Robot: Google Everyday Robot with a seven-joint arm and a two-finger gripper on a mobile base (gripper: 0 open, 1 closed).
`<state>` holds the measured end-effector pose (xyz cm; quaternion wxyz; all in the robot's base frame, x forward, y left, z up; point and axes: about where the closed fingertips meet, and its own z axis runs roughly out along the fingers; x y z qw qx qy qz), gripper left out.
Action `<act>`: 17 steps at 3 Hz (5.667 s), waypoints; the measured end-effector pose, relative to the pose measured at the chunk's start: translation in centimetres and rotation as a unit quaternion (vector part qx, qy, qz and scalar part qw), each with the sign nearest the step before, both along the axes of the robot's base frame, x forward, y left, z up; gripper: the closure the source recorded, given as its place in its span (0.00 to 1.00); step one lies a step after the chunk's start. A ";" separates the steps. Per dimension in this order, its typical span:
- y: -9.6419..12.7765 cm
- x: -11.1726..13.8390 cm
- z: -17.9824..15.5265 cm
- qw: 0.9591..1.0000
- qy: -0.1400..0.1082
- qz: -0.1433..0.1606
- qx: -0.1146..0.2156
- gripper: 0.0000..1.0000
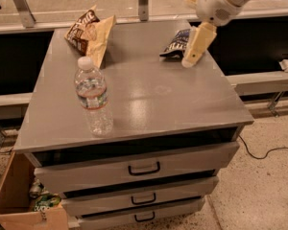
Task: Move brown chip bag near water bottle
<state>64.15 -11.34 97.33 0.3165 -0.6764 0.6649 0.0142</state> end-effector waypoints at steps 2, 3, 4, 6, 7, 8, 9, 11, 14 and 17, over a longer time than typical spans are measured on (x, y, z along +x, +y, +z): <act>4.0 5.9 -0.1 0.998 -0.027 0.038 0.038 0.00; 5.5 7.1 0.0 0.996 -0.029 0.041 0.076 0.00; 9.1 10.0 -0.8 0.991 -0.030 0.030 0.126 0.00; 16.4 15.6 -1.2 0.974 -0.008 -0.030 0.226 0.00; 20.3 17.5 -2.4 0.959 0.019 -0.058 0.275 0.00; 23.0 19.0 -4.2 0.956 0.033 -0.084 0.278 0.00; 25.1 19.6 -5.6 0.955 0.055 -0.097 0.275 0.00; 26.4 18.2 -7.8 0.958 0.095 -0.110 0.247 0.43; 23.8 14.2 -1.5 0.963 0.032 -0.006 0.268 1.00; 16.4 7.0 -1.1 0.946 0.028 0.157 0.281 1.00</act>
Offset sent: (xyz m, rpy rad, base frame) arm 0.0459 0.0344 -0.0035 0.0589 -0.0379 0.0678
